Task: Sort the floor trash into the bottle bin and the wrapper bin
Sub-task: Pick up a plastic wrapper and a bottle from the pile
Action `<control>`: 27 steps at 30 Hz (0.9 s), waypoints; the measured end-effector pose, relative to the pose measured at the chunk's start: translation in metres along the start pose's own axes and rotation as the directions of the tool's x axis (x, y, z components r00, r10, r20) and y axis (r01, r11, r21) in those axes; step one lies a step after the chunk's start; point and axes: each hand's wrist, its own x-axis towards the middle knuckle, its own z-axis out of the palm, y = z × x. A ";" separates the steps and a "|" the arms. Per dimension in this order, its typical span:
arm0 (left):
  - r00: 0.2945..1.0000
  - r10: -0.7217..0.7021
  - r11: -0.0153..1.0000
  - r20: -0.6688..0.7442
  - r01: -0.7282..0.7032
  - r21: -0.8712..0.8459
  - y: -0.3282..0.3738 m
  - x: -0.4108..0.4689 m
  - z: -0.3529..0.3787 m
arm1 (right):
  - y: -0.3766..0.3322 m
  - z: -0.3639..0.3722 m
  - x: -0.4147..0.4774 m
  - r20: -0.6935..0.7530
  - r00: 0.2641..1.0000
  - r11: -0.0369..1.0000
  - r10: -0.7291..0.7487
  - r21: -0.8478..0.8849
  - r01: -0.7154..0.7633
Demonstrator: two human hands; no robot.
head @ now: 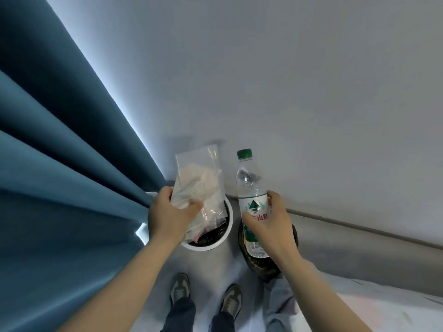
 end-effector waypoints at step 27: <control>0.931 -0.356 0.903 0.079 0.321 0.285 -0.243 0.100 0.082 | 0.197 0.191 0.113 0.235 0.877 0.894 0.418 -0.276 -0.352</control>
